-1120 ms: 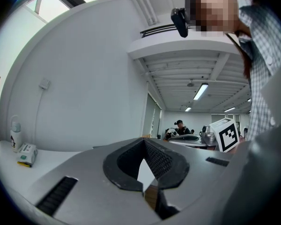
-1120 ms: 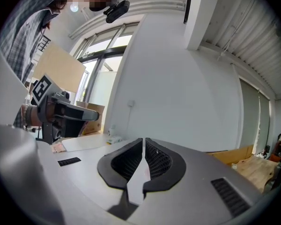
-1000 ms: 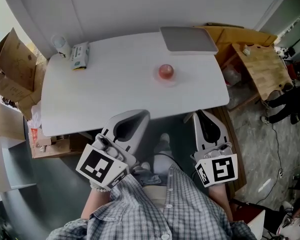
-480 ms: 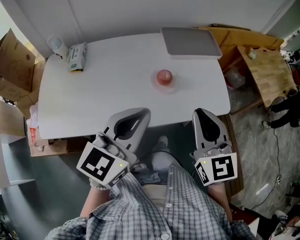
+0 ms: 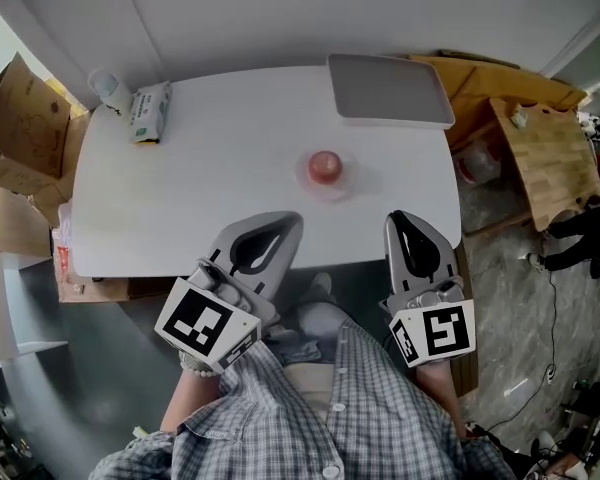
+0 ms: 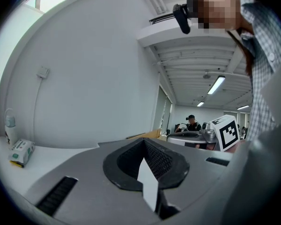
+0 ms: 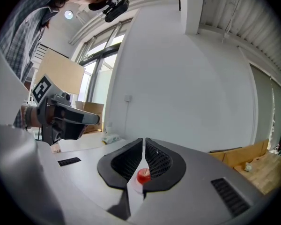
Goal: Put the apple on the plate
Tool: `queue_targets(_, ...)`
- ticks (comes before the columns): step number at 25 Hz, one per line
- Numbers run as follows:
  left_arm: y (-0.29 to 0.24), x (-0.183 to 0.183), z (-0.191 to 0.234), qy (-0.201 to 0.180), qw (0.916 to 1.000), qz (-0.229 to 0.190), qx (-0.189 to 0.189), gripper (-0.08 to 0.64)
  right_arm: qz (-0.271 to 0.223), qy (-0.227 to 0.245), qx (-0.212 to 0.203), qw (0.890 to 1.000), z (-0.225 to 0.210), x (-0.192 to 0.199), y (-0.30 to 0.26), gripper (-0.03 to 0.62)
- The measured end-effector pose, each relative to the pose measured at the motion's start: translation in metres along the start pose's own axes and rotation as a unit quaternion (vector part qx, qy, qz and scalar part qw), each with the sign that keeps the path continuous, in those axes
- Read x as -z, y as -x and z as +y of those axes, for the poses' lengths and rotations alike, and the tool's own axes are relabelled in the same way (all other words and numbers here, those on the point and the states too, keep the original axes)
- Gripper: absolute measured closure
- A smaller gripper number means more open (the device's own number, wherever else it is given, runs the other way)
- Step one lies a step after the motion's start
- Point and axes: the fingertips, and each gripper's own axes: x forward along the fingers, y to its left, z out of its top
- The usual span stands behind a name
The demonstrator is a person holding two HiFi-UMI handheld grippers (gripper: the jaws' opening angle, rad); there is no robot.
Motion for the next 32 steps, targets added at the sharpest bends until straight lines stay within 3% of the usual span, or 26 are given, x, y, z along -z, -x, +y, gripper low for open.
queue_targets(8, -0.042, 0.004, 0.019, 0.018, 0.9992, 0.018, -0.03, 0.551, 0.008, 0.007, -0.026, 1.0, -0.036, 0.004, -0.035, 0.56)
queue_targets(14, -0.068, 0.012, 0.042, 0.047, 0.9953, 0.029, -0.08, 0.551, 0.015, 0.002, -0.036, 0.999, -0.059, 0.015, -0.058, 0.56)
queue_targets(26, -0.101, 0.03, 0.05, 0.066, 0.9911, 0.066, -0.095, 0.551, 0.041, -0.002, -0.069, 0.997, -0.078, 0.049, -0.086, 0.56)
queue_targets(32, -0.104, 0.038, 0.063, 0.067, 0.9883, 0.081, -0.11, 0.551, 0.064, -0.02, -0.065, 0.996, -0.083, 0.066, -0.097, 0.56)
